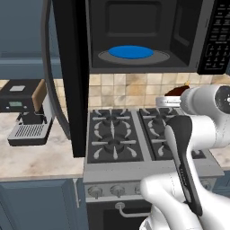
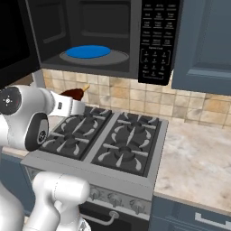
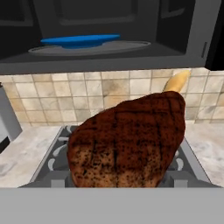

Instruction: Transport the steak from the fridge to the microwave and turn on the microwave.

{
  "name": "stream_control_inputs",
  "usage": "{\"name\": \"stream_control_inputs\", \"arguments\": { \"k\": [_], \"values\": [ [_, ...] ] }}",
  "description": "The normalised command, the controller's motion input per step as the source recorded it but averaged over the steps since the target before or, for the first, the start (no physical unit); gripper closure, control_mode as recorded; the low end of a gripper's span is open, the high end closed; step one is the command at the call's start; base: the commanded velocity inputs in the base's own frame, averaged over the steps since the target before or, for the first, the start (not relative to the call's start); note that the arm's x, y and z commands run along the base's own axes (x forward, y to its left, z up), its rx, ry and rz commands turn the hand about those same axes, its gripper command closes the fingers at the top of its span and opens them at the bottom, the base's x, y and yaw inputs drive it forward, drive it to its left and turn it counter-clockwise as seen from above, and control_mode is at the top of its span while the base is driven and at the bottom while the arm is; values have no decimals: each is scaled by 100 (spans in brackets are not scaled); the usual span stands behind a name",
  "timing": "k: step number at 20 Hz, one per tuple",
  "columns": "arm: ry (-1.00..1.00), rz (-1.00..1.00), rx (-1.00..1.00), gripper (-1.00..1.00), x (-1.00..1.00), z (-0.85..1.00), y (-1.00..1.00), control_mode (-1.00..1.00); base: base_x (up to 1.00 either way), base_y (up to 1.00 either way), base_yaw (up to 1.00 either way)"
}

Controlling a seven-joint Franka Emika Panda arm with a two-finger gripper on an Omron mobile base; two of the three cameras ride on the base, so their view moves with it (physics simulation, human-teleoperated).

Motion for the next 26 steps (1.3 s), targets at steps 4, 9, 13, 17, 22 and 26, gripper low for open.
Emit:
{"name": "stream_control_inputs", "arguments": {
  "k": [4,9,13,17,22,26],
  "values": [
    [-17,2,0,100,-2,14,0,-100,0,0,0],
    [-13,0,0,100,0,18,0,-100,0,0,0],
    [-7,0,0,100,0,29,0,-100,0,0,0],
    [-3,0,0,100,0,33,0,-100,0,0,0],
    [0,0,0,100,0,33,0,-100,0,0,0],
    [0,0,0,100,0,28,0,-100,0,0,0]
  ]
}}
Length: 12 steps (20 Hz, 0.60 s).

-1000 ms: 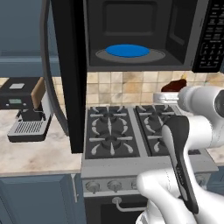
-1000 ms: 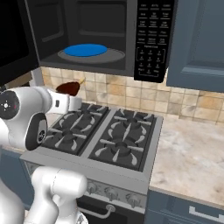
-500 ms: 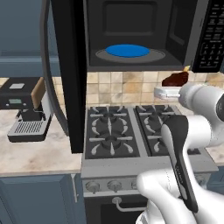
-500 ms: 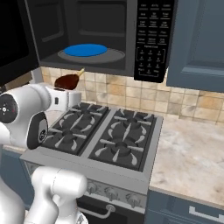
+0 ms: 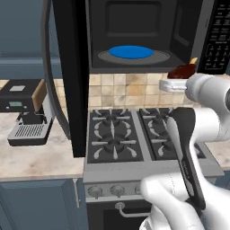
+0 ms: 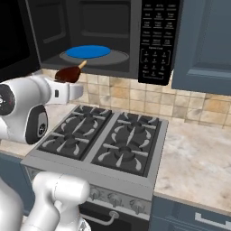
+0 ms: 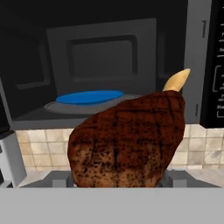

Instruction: Transport the steak from the fridge to the microwave and turn on the microwave.

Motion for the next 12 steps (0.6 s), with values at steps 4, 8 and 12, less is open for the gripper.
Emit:
{"name": "stream_control_inputs", "arguments": {
  "k": [4,8,12],
  "values": [
    [0,0,0,100,9,20,1,-100,0,0,0],
    [0,0,0,100,38,5,14,-100,0,0,0],
    [3,0,0,100,43,9,14,-100,0,0,0]
  ]
}}
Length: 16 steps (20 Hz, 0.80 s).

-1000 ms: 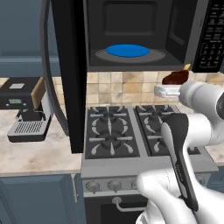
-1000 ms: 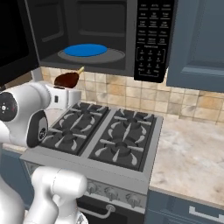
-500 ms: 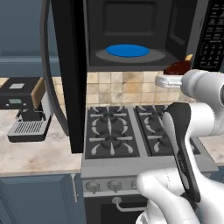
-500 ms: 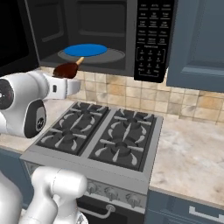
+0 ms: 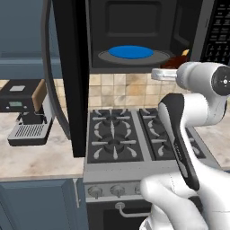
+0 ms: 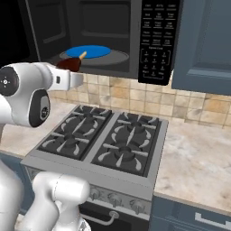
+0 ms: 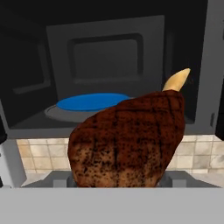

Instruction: Transport the steak from the fridge to the microwave and turn on the microwave.

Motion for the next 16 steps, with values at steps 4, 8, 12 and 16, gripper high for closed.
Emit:
{"name": "stream_control_inputs", "arguments": {
  "k": [4,8,12,16],
  "values": [
    [2,0,0,100,31,3,11,-100,0,0,0],
    [3,0,0,100,36,0,7,-100,0,0,0],
    [0,0,0,100,32,0,1,-100,0,0,0],
    [2,0,0,100,36,0,2,-100,0,0,0]
  ]
}}
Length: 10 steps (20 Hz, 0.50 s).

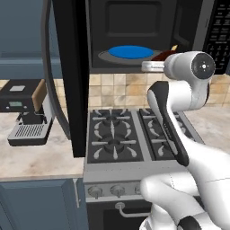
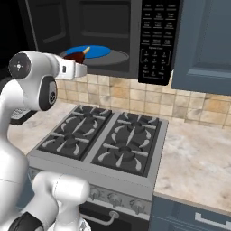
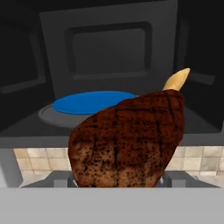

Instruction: Transport the steak from the fridge to the microwave and turn on the microwave.

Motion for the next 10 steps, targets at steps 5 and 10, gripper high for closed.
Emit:
{"name": "stream_control_inputs", "arguments": {
  "k": [5,10],
  "values": [
    [3,0,0,100,35,4,2,-100,0,0,0],
    [5,0,0,100,41,10,0,-100,0,0,0]
  ]
}}
